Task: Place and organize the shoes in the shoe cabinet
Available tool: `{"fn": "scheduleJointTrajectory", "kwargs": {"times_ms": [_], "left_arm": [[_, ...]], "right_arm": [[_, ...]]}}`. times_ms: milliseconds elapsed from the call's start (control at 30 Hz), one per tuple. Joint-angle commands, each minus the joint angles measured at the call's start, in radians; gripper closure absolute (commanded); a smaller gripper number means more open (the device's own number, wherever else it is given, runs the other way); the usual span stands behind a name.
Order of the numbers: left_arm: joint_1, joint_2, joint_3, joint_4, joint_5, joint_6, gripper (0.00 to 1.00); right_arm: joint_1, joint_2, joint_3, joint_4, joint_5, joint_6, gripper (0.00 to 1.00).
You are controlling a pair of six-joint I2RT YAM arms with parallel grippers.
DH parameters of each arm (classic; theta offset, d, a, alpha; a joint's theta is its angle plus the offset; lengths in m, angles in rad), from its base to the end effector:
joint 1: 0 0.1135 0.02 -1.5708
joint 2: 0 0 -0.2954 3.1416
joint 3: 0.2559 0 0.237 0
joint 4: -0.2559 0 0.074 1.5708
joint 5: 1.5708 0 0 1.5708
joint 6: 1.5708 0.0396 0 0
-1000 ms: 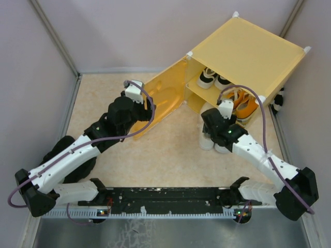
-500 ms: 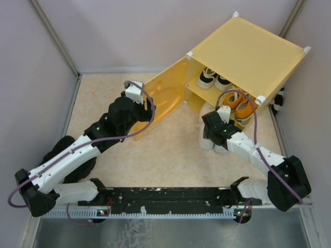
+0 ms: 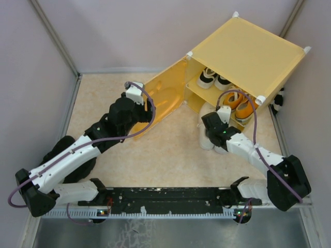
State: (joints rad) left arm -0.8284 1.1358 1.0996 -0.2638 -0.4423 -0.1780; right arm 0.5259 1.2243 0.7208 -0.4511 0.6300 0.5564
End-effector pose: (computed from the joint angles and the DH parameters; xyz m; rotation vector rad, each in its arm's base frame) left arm 0.1691 -0.1593 0.4006 0.2966 1.8271 -0.2897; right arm 0.1940 0.0856 0.2468 0.2727 2.2890 -0.2645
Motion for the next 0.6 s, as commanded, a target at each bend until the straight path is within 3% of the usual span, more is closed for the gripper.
{"fn": "scheduleJointTrajectory", "kwargs": {"times_ms": [0,567], "left_arm": [[0.002,-0.020,-0.007,0.006,-0.011,0.014,0.24],[0.002,-0.016,-0.012,0.004,-0.021,0.020,0.24]], "right_arm": [[-0.031,-0.052,0.113,0.173,0.223,-0.044,1.00],[-0.176,0.106,0.224,0.376,0.048,-0.119,1.00]]}}
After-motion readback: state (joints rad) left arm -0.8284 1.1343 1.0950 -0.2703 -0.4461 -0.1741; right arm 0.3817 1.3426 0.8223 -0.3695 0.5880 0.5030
